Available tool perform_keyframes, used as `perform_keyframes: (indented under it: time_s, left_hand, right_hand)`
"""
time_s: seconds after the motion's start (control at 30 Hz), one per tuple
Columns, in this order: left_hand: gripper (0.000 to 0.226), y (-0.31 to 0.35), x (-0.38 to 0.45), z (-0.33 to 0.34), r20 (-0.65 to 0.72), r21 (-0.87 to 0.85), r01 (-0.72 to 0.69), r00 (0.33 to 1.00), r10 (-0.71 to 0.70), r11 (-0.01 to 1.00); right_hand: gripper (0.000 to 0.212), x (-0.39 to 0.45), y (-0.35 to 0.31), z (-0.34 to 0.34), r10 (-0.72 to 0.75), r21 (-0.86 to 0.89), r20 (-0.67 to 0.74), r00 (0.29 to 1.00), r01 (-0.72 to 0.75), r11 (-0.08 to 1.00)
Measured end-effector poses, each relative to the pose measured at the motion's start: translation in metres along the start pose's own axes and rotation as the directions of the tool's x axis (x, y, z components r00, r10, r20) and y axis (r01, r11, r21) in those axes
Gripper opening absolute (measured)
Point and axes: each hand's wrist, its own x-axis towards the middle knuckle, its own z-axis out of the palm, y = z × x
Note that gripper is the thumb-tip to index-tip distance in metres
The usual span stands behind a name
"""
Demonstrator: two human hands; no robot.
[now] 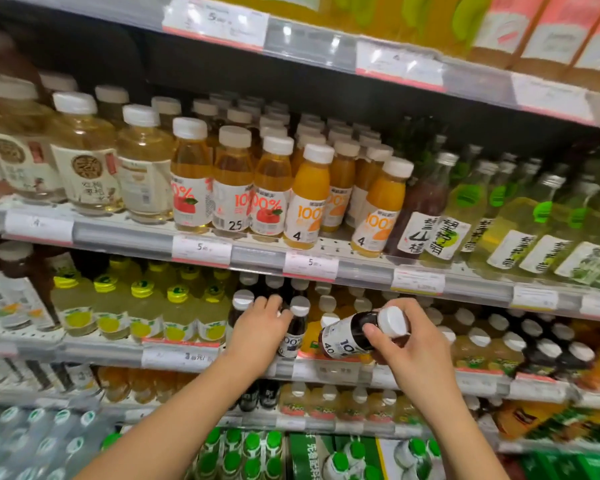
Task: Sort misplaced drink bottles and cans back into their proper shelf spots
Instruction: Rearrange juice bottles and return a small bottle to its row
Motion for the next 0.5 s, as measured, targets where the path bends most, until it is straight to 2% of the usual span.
perform_keyframes:
  time_s: [0.17,0.33,0.4,0.5]
  left_hand:
    - [0.069,-0.002,-0.034,0.004,0.02,-0.105,0.028,0.999,-0.026,0.994]
    - [0.068,-0.008,-0.067,0.003,-0.061,-0.234,0.054,0.996,-0.07,0.971]
    - [0.066,-0.012,-0.077,-0.002,-0.078,-0.301,0.087,0.99,-0.115,0.95]
    - [0.049,-0.019,-0.091,-0.009,-0.129,-0.405,0.12,0.974,-0.186,0.906]
  right_hand:
    - [0.028,0.003,-0.013,0.024,-0.026,-0.026,0.089,0.996,0.028,0.999]
    - [0.028,0.003,-0.017,0.042,-0.055,-0.028,0.138,0.989,0.059,0.998]
    - [0.028,0.002,-0.018,0.048,-0.06,-0.017,0.153,0.986,0.063,0.998]
    - [0.028,0.001,-0.018,0.057,-0.082,0.004,0.166,0.983,0.082,0.997]
